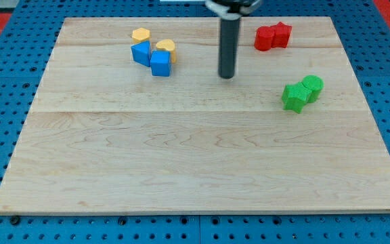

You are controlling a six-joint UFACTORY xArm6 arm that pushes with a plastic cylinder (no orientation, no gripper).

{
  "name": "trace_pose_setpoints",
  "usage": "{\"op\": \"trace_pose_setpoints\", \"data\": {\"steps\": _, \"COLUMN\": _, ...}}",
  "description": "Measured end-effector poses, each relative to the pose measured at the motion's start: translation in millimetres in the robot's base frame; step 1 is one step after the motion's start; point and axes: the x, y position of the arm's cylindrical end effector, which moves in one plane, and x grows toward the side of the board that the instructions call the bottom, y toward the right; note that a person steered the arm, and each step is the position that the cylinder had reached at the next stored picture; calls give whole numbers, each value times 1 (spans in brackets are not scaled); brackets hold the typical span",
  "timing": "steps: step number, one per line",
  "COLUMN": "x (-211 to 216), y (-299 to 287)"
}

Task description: Push the red blocks towards the yellow heart

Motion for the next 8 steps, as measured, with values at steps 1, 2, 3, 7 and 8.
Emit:
{"op": "trace_pose_setpoints", "data": {"steps": 1, "x": 6, "y": 101}}
{"op": "trace_pose_setpoints", "data": {"steps": 2, "x": -5, "y": 147}}
{"op": "trace_pose_setpoints", "data": {"steps": 3, "x": -75, "y": 149}}
{"op": "trace_pose_setpoints", "data": {"steps": 7, "x": -100, "y": -21}}
{"op": "trace_pose_setpoints", "data": {"steps": 8, "x": -100, "y": -48}}
